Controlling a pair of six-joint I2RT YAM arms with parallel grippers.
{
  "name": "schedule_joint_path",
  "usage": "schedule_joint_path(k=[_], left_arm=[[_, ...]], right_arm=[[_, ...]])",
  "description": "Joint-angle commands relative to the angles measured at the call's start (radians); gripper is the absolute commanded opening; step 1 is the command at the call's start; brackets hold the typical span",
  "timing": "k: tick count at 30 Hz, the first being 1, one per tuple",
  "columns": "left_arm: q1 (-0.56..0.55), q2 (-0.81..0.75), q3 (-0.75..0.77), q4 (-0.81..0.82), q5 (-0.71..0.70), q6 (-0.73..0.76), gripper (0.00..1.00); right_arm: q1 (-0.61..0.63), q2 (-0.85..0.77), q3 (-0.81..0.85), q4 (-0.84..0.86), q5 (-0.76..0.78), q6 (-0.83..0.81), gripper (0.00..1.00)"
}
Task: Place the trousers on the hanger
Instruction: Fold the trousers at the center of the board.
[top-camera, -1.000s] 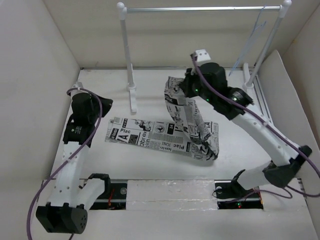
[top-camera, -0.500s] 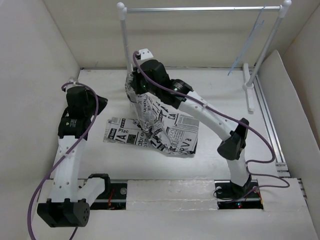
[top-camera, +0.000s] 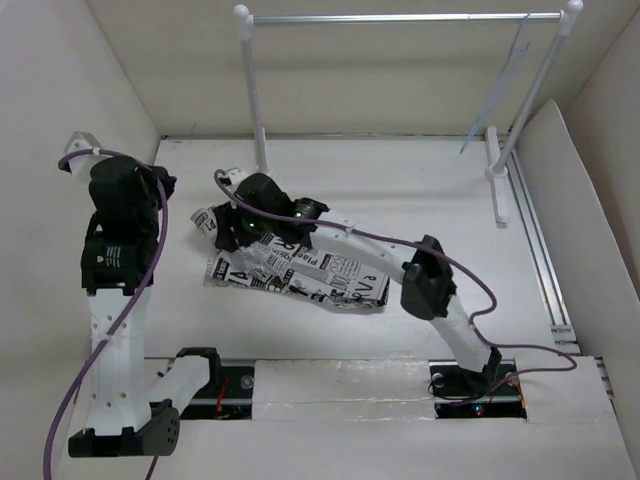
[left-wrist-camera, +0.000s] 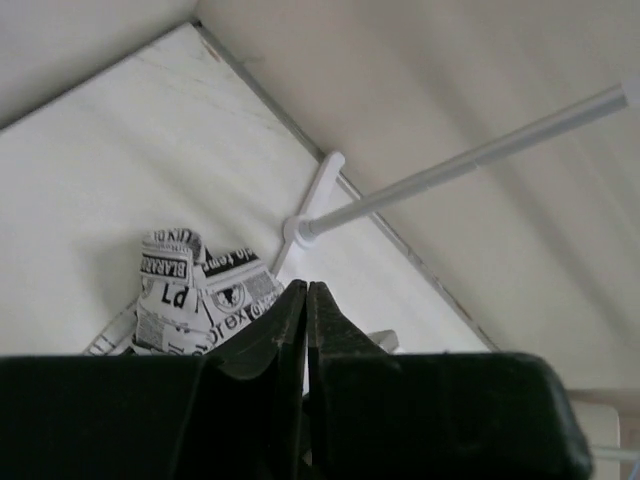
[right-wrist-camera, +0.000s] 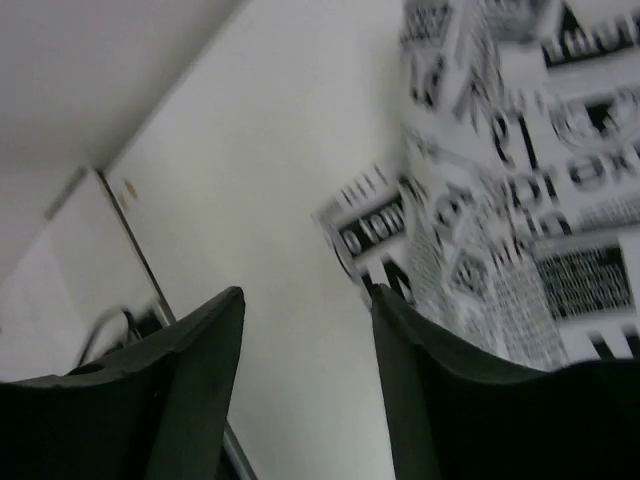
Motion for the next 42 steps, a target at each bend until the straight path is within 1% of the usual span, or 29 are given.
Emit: schedule_joint_path(k=[1,2,3,4,5,6,7,8,9,10,11,12,13,14,18,19,20,22,25,28,31,32,34,35,36,37,39,41,42], left_arm=[[0.004,0.022,-0.130,0.071,0.132,0.047,0.01],[0.004,0.022,-0.189,0.105,0.174,0.047,0.02],[-0.008,0.029,-0.255,0.181,0.265,0.042,0.03],[-0.008,0.038,-0.372,0.229,0.320,0.042,0.04],[-0.023,0.052,-0.415,0.251,0.337,0.036,0.05],[-0.045,0.099,-0.456,0.281,0.348,0.031,0.06],[-0.045,0.130,-0.502,0.277,0.343,0.033,0.07],[-0.045,0.158,-0.518,0.263,0.325,0.028,0.09],[-0.015,0.208,-0.535,0.247,0.296,0.030,0.15],[0.008,0.224,-0.556,0.248,0.296,0.034,0.22],[0.025,0.229,-0.565,0.256,0.296,0.056,0.34],[0.025,0.227,-0.570,0.268,0.296,0.066,0.40],[0.025,0.212,-0.568,0.279,0.258,0.097,0.49],[0.025,0.209,-0.571,0.279,0.257,0.112,0.52],[0.025,0.236,-0.550,0.230,0.199,0.117,0.54],[0.025,0.245,-0.549,0.236,0.202,0.116,0.55],[0.025,0.264,-0.550,0.251,0.208,0.119,0.63],[0.025,0.293,-0.546,0.309,0.257,0.134,0.64],[0.025,0.383,-0.500,0.303,0.260,0.142,0.64],[0.025,0.463,-0.457,0.285,0.225,0.157,0.60],[0.025,0.497,-0.418,0.273,0.210,0.163,0.47],[0.025,0.496,-0.412,0.276,0.217,0.165,0.34],[0.025,0.489,-0.386,0.276,0.259,0.166,0.18],[0.025,0.477,-0.374,0.270,0.274,0.159,0.00],[0.025,0.448,-0.351,0.228,0.323,0.137,0.00],[0.025,0.448,-0.345,0.228,0.323,0.137,0.00],[0.025,0.353,-0.341,0.210,0.341,0.108,0.00],[0.025,0.242,-0.348,0.172,0.329,0.080,0.00],[0.025,0.206,-0.358,0.155,0.296,0.045,0.00]], right_arm=[[-0.062,-0.307,-0.205,0.092,-0.029,-0.039,0.57],[-0.078,-0.369,-0.288,0.111,-0.025,-0.043,0.43],[-0.107,-0.424,-0.368,0.116,-0.008,-0.065,0.31],[-0.118,-0.481,-0.511,0.102,0.003,-0.078,0.06],[-0.128,-0.586,-0.581,0.091,0.020,-0.091,0.00],[-0.138,-0.633,-0.650,0.074,0.065,-0.103,0.00],[-0.147,-0.680,-0.778,0.064,0.072,-0.109,0.00],[-0.162,-0.752,-0.831,0.059,0.074,-0.115,0.00],[-0.162,-0.782,-0.879,0.053,0.063,-0.132,0.01],[-0.162,-0.808,-0.920,0.030,0.066,-0.137,0.14],[-0.162,-0.831,-0.986,0.019,0.075,-0.140,0.21],[-0.162,-0.872,-1.014,0.008,0.083,-0.149,0.26],[-0.152,-0.902,-1.057,-0.019,0.093,-0.149,0.34],[-0.152,-0.902,-1.080,-0.024,0.094,-0.149,0.38],[-0.152,-0.962,-1.181,0.004,0.081,-0.145,0.55],[-0.152,-0.969,-1.194,0.014,0.081,-0.146,0.61],[-0.152,-0.972,-1.206,0.017,0.078,-0.146,0.64],[-0.164,-0.972,-1.240,0.033,0.042,-0.154,0.71],[-0.190,-0.977,-1.295,0.042,-0.017,-0.164,0.73],[-0.220,-1.018,-1.353,0.036,-0.025,-0.171,0.77],[-0.277,-1.064,-1.410,0.010,-0.048,-0.186,0.81],[-0.294,-1.072,-1.427,0.005,-0.052,-0.192,0.82],[-0.328,-1.084,-1.459,-0.016,-0.064,-0.218,0.83],[-0.366,-1.083,-1.491,-0.019,-0.069,-0.226,0.83],[-0.406,-1.078,-1.517,-0.021,-0.086,-0.247,0.83],[-0.406,-1.077,-1.518,-0.015,-0.086,-0.247,0.83],[-0.461,-1.072,-1.551,0.002,-0.107,-0.255,0.83],[-0.500,-1.066,-1.568,0.043,-0.143,-0.263,0.74],[-0.535,-1.063,-1.580,0.057,-0.169,-0.267,0.70]])
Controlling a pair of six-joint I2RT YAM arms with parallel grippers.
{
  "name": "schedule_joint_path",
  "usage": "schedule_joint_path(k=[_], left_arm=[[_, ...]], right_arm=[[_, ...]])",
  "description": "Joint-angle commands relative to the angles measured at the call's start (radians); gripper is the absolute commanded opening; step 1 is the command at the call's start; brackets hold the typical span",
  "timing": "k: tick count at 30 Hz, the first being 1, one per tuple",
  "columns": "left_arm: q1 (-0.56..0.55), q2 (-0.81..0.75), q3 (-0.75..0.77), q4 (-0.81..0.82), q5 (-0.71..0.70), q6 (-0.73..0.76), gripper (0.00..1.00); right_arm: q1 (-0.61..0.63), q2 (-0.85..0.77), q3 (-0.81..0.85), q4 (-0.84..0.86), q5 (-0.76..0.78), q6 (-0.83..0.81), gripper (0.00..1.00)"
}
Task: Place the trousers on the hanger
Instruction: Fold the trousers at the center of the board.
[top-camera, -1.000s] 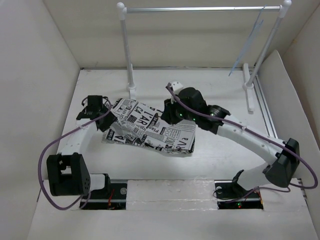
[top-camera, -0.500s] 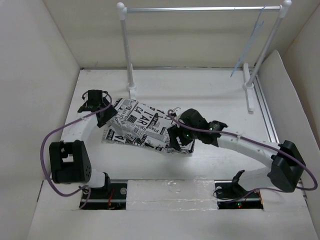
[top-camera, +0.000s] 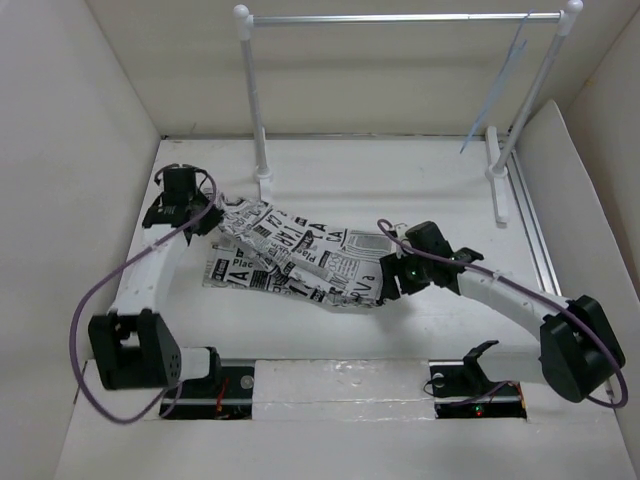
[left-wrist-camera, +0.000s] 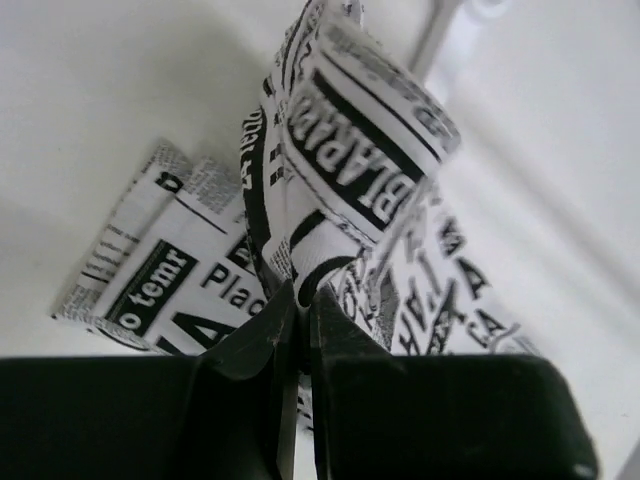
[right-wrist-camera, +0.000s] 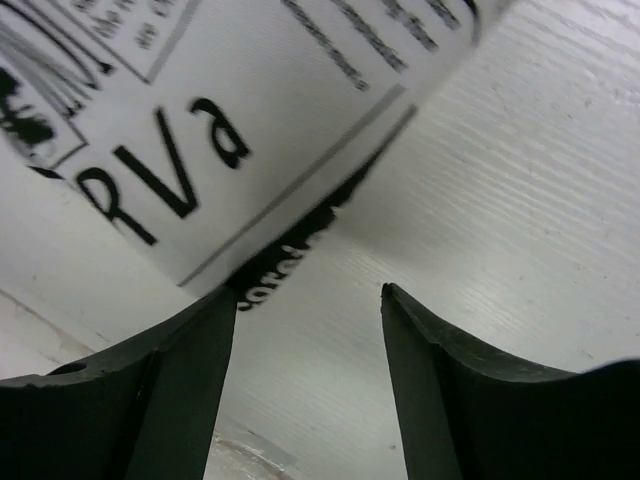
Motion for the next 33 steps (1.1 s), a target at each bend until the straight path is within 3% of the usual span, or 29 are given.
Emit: schedule_joint_path(k=[1,3,7,10,14,15,16,17,18,20,21,22,24,27,29,33], left_arm=[[0.002,-0.210,0.007,-0.073,-0.061,-0.091,0.00],[0.002,-0.334,-0.064,-0.102,-0.111,-0.169,0.00],[0.011,-0.517,-0.387,-0.137,-0.179,-0.366,0.00],[0.011,-0.594,-0.545,-0.134,-0.155,-0.468,0.00],[0.011,-0.637,-0.622,-0.162,-0.119,-0.598,0.00],[0.011,-0.640,-0.618,-0.167,-0.134,-0.599,0.03],[0.011,-0.625,-0.565,-0.199,-0.179,-0.602,0.28],[0.011,-0.625,-0.564,-0.219,-0.179,-0.599,0.29],[0.011,-0.615,-0.534,-0.231,-0.234,-0.586,0.41],[0.011,-0.583,-0.413,-0.289,-0.286,-0.553,0.58],[0.011,-0.576,-0.362,-0.303,-0.337,-0.499,0.59],[0.011,-0.569,-0.269,-0.312,-0.361,-0.467,0.60],[0.011,-0.566,-0.204,-0.286,-0.386,-0.371,0.60],[-0.037,-0.559,-0.187,-0.202,-0.298,-0.324,0.55],[-0.055,-0.527,-0.271,-0.107,-0.215,-0.336,0.49],[-0.064,-0.425,-0.496,0.126,0.121,-0.344,0.40]], right_arm=[[-0.061,0.005,-0.024,0.082,-0.079,-0.036,0.64],[-0.085,0.017,-0.024,0.095,-0.102,-0.056,0.63],[-0.108,0.036,-0.021,0.103,-0.117,-0.082,0.62],[-0.119,0.028,-0.015,0.100,-0.166,-0.098,0.70],[-0.119,0.008,0.034,0.057,-0.221,-0.121,0.78],[-0.110,-0.008,0.047,0.046,-0.234,-0.125,0.78],[-0.095,-0.028,0.073,0.018,-0.235,-0.122,0.76],[-0.095,-0.028,0.087,0.018,-0.235,-0.122,0.76],[-0.076,-0.039,0.097,0.011,-0.225,-0.112,0.73],[-0.058,-0.059,0.122,0.006,-0.218,-0.102,0.55],[-0.049,-0.061,0.146,0.006,-0.203,-0.095,0.45],[-0.033,-0.056,0.159,0.012,-0.194,-0.092,0.20],[-0.020,-0.035,0.179,0.053,-0.197,-0.092,0.03],[-0.010,0.056,0.190,0.130,-0.228,-0.101,0.00],[-0.010,0.140,0.191,0.168,-0.223,-0.099,0.00],[-0.059,0.234,0.164,0.254,-0.235,-0.073,0.00]])
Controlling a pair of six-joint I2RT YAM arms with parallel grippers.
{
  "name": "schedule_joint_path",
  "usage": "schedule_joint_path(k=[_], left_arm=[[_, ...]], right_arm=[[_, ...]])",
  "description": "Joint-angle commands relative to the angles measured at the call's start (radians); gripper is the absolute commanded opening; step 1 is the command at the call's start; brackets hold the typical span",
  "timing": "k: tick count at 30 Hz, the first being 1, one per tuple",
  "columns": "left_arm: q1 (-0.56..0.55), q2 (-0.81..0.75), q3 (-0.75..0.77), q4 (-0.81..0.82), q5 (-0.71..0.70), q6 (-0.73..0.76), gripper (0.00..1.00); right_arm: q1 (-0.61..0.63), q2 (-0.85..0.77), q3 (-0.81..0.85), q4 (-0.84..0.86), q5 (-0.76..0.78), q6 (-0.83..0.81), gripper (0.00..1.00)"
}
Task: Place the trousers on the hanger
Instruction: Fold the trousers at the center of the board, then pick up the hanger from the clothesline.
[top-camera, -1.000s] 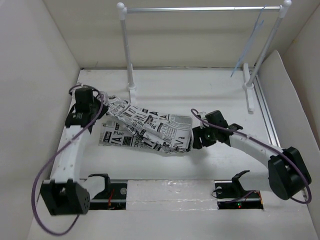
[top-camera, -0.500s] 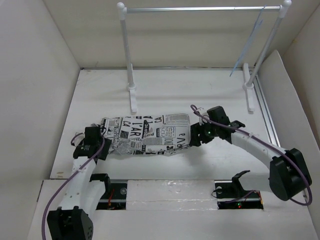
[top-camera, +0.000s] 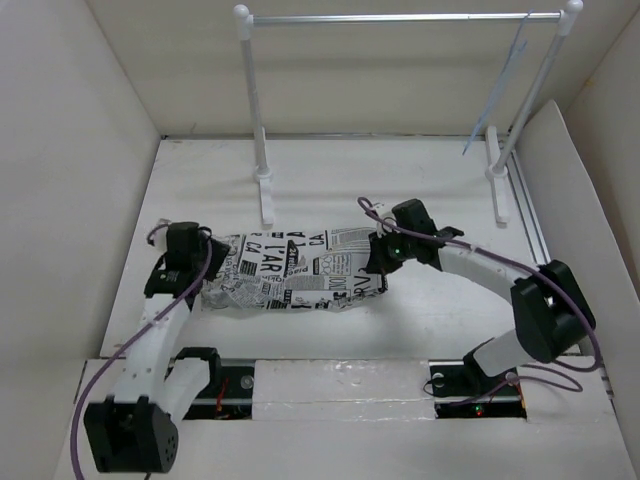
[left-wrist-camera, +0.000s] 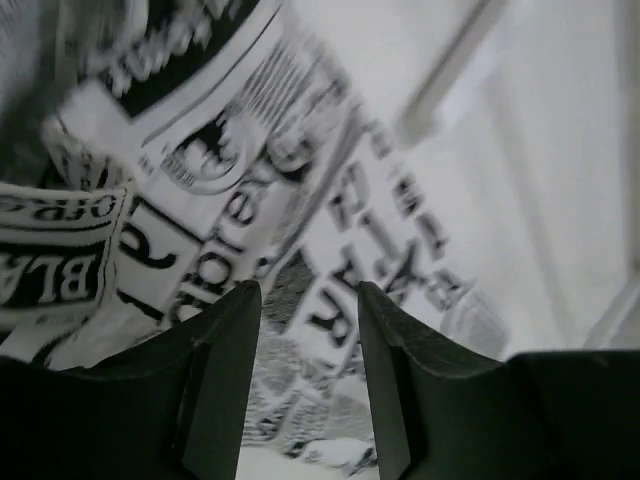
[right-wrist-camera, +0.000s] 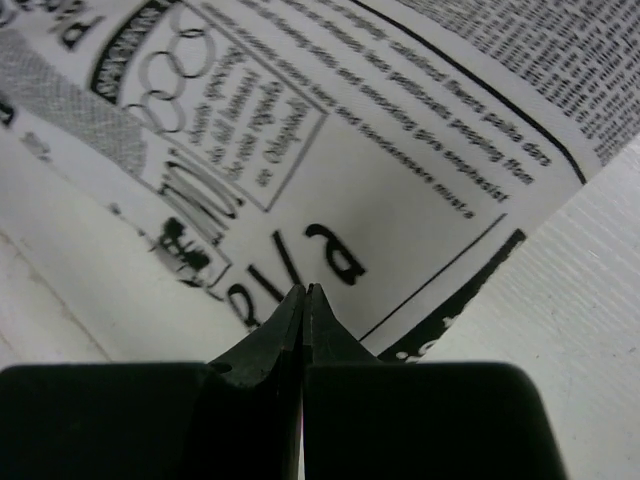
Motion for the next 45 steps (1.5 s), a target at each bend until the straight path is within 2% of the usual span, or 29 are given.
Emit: schedule_joint_path(k=[1,4,6,7,11,13,16,17,20,23,25,26,27,28,29,31,32,33,34,35,36,37,38,41,42,43,44,45], left_arm=[[-0.011,0.123,-0.192,0.167,0.268,0.027,0.40],[-0.011,0.218,-0.229,0.195,0.269,0.018,0.38],[0.059,0.246,-0.247,0.122,0.167,-0.031,0.36],[0.059,0.246,-0.248,0.121,0.166,-0.031,0.36],[0.125,0.159,-0.320,0.123,0.129,-0.091,0.36],[0.194,0.088,-0.321,0.154,0.106,-0.072,0.37],[0.245,0.063,-0.233,0.106,0.025,-0.001,0.38],[0.245,0.074,-0.163,0.086,0.005,0.020,0.38],[0.245,0.080,-0.075,0.066,-0.072,0.111,0.38],[0.245,0.091,-0.004,0.075,-0.071,0.188,0.38],[0.245,0.125,0.045,0.097,-0.032,0.232,0.37],[0.245,0.132,0.103,0.104,-0.008,0.252,0.37],[0.245,0.155,0.134,0.121,0.012,0.271,0.31],[0.199,0.181,0.203,0.129,0.037,0.303,0.23],[0.199,0.181,0.240,0.129,0.037,0.323,0.23],[0.107,0.232,0.316,0.137,0.045,0.360,0.12],[0.069,0.253,0.393,0.143,0.045,0.389,0.07],[0.029,0.299,0.430,0.147,0.042,0.402,0.00],[-0.061,0.322,0.470,0.147,0.023,0.407,0.00],[-0.111,0.323,0.546,0.152,0.011,0.413,0.00],[-0.164,0.405,0.583,0.151,-0.023,0.419,0.00],[-0.279,0.433,0.623,0.151,-0.044,0.423,0.00],[-0.338,0.462,0.689,0.149,-0.069,0.433,0.00],[-0.506,0.574,0.768,0.146,-0.074,0.424,0.00],[-0.537,0.608,0.771,0.161,-0.058,0.412,0.00],[-0.570,0.615,0.766,0.167,-0.066,0.403,0.00],[-0.635,0.622,0.747,0.175,-0.075,0.394,0.00],[-0.665,0.623,0.730,0.193,-0.083,0.381,0.00]], right_arm=[[-0.038,0.043,-0.022,0.136,-0.017,0.016,0.00],[-0.081,0.074,-0.089,0.167,-0.028,0.027,0.00],[-0.102,0.068,-0.160,0.196,-0.016,0.027,0.00],[-0.103,0.068,-0.174,0.196,-0.016,0.027,0.00],[-0.124,0.060,-0.217,0.202,-0.004,0.033,0.00],[-0.124,0.043,-0.224,0.196,0.012,0.034,0.00],[-0.135,0.013,-0.221,0.159,0.022,0.015,0.00],[-0.144,0.005,-0.218,0.143,0.030,0.013,0.00],[-0.155,-0.015,-0.209,0.113,0.024,0.004,0.00],[-0.136,-0.043,-0.166,0.051,0.009,-0.002,0.00],[-0.098,-0.066,-0.090,-0.003,0.009,-0.015,0.06],[-0.084,-0.099,-0.056,-0.070,0.015,-0.018,0.16],[-0.070,-0.118,-0.019,-0.101,0.021,-0.022,0.21],[-0.048,-0.159,0.060,-0.164,0.025,-0.030,0.33],[-0.047,-0.176,0.106,-0.196,0.026,-0.035,0.38],[-0.047,-0.204,0.208,-0.252,0.013,-0.051,0.48],[-0.047,-0.214,0.325,-0.297,0.025,-0.058,0.55],[-0.047,-0.228,0.391,-0.322,0.045,-0.064,0.56],[-0.058,-0.231,0.456,-0.359,0.080,-0.071,0.56],[-0.091,-0.231,0.584,-0.370,0.094,-0.071,0.41],[-0.116,-0.227,0.646,-0.376,0.105,-0.071,0.25],[-0.147,-0.219,0.703,-0.368,0.119,-0.071,0.10],[-0.224,-0.213,0.792,-0.355,0.119,-0.067,0.00],[-0.357,-0.172,0.874,-0.283,0.114,-0.004,0.00],[-0.460,-0.149,0.947,-0.290,0.113,0.013,0.00],[-0.513,-0.086,0.988,-0.310,0.067,0.030,0.10],[-0.555,-0.055,1.030,-0.321,0.058,0.033,0.32],[-0.628,-0.025,1.064,-0.333,0.052,0.036,0.41]])
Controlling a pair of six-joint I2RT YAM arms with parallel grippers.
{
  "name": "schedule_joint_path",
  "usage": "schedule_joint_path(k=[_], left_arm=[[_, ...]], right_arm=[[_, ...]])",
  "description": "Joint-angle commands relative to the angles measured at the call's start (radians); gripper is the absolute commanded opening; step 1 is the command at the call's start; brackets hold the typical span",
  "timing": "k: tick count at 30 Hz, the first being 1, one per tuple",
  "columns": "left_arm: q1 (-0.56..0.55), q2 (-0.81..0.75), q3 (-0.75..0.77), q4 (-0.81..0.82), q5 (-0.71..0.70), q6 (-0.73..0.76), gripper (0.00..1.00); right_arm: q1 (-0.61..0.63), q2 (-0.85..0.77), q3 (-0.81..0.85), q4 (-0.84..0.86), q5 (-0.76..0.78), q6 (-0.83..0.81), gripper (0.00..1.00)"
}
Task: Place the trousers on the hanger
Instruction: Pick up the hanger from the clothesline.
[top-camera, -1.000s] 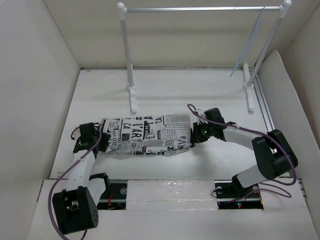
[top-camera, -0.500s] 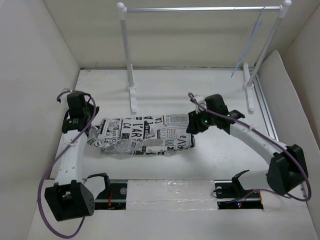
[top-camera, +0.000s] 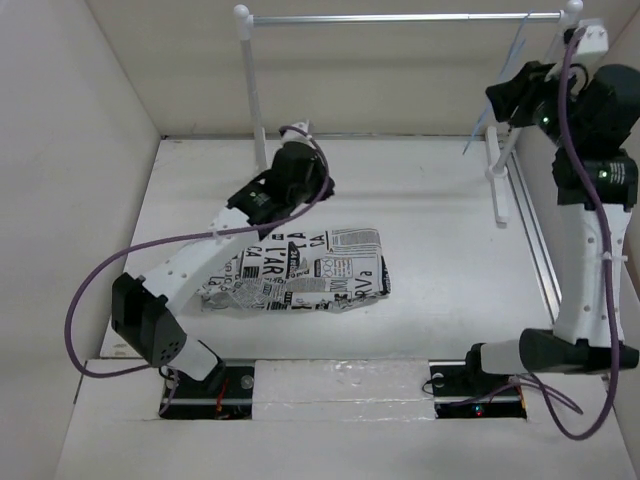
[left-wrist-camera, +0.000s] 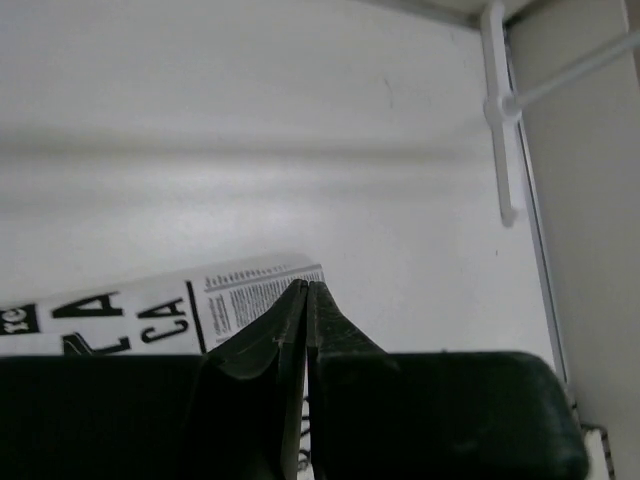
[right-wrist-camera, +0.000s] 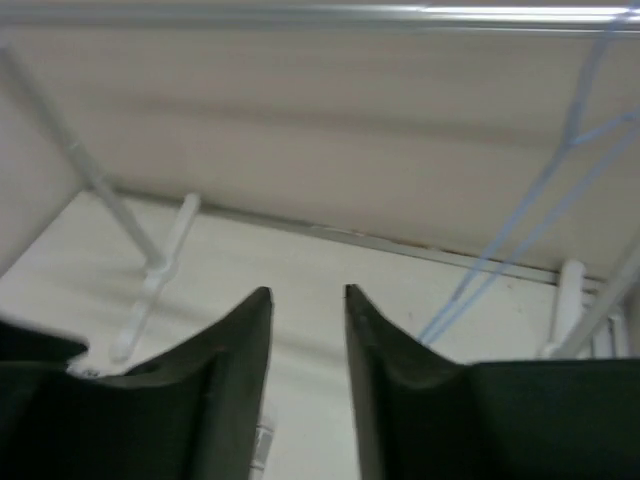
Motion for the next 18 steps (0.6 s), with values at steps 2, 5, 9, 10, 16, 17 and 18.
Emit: schedule_joint_path(k=[2,5,9,10,16,17,18], left_arm=[[-0.127,-0.018,-0.079,0.035,-0.046,-0.040,0.00],[-0.209,-0.066,-0.186,0.121,-0.018,-0.071,0.10],[-0.276,-0.095,-0.246,0.149,-0.013,-0.077,0.29],[-0.288,-0.095,-0.253,0.145,-0.011,-0.079,0.30],[-0.288,-0.098,-0.311,0.136,-0.001,-0.103,0.29],[-0.288,-0.095,-0.312,0.135,0.000,-0.105,0.29],[-0.288,-0.093,-0.311,0.132,0.005,-0.105,0.29]], right_arm=[[-0.170,0.166,0.122,-0.022,-0.072,0.044,0.58],[-0.278,0.241,0.124,0.090,-0.213,0.100,0.68],[-0.338,0.343,0.116,0.213,-0.380,0.214,0.71],[-0.338,0.361,0.119,0.224,-0.394,0.218,0.71],[-0.338,0.400,0.040,0.400,-0.503,0.313,0.71],[-0.338,0.400,0.013,0.438,-0.511,0.336,0.71],[-0.327,0.400,-0.048,0.480,-0.520,0.358,0.71]])
